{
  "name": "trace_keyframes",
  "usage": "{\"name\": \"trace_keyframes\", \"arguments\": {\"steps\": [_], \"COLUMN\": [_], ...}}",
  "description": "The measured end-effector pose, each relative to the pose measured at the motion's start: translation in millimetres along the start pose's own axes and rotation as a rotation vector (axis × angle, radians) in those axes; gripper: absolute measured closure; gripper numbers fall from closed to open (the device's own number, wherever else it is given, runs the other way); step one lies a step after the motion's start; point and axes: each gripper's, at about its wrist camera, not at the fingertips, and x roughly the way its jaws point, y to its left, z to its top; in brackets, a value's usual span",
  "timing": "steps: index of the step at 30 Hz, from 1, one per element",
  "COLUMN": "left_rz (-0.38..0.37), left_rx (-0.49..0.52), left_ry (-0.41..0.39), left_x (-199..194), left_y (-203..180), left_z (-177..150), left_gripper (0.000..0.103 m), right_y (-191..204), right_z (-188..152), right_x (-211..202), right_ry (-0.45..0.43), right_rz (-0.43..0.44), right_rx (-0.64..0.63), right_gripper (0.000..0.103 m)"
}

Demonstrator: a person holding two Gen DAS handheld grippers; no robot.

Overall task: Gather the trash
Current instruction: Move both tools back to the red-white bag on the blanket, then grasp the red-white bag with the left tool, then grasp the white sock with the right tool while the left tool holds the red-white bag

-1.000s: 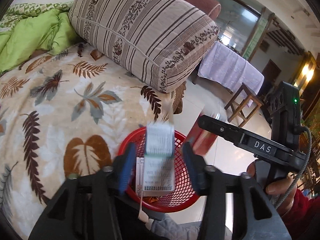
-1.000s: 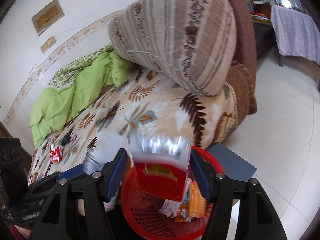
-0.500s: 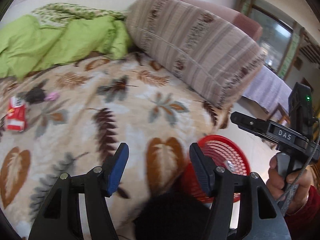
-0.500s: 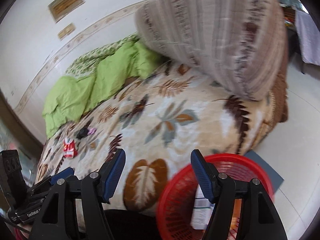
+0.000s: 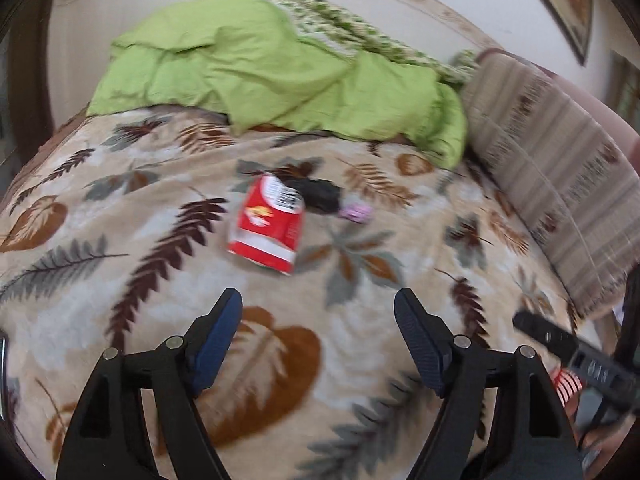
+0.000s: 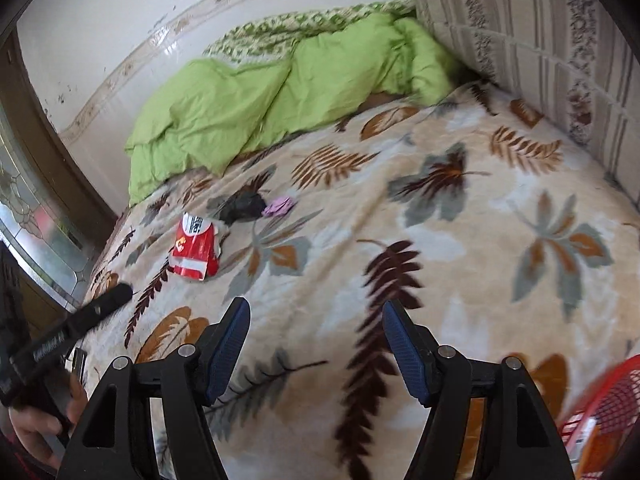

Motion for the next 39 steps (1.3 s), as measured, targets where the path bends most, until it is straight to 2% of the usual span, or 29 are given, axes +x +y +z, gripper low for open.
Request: {"name": "trace_keyframes", "arguments": {"steps": [6, 12, 14, 19, 24, 26, 28, 34, 37, 39], "left_rz": [0.066, 0.117, 0.150, 0.119, 0.091, 0.062, 0.077, 0.213, 0.249, 0.248], "left_rx": [-0.017, 0.003, 0.005, -0.030, -0.142, -0.183, -0.205, -0.239, -0.237, -0.234], "left_ry": [0.034, 0.141, 0.130, 0.088, 0.014, 0.010, -0.011, -0.079, -0.096, -0.093], "left_x": [54, 130, 141, 122, 74, 61, 49, 35, 35, 38], "left_y": [20, 19, 20, 29, 46, 53, 58, 82, 90, 95], "left_z": [37, 51, 51, 44, 30, 23, 16, 7, 3, 4], "left_gripper": [0.026, 0.026, 0.042, 0.051, 0.052, 0.052, 0.052, 0.052, 0.052, 0.052], "right_y": [15, 13, 12, 12, 18, 21, 24, 38, 56, 70], "right_z": [-8, -7, -5, -4, -4, -6, -6, -4, 7, 19], "right_x": [25, 29, 30, 34, 39, 39, 39, 58, 69, 80], "right_ry": [0.030, 0.021, 0.026, 0.035, 0.051, 0.051, 0.053, 0.132, 0.152, 0.161], "right_rz": [0.026, 0.018, 0.025, 0.045, 0.064, 0.065, 0.066, 0.126, 0.150, 0.176], "right_rx": [-0.045, -0.049, -0.044, -0.029, -0.029, -0.043, -0.050, -0.057, -0.083, -0.079], "right_gripper": [0.031, 0.031, 0.031, 0.031, 0.031, 0.031, 0.031, 0.031, 0.031, 0.031]}}
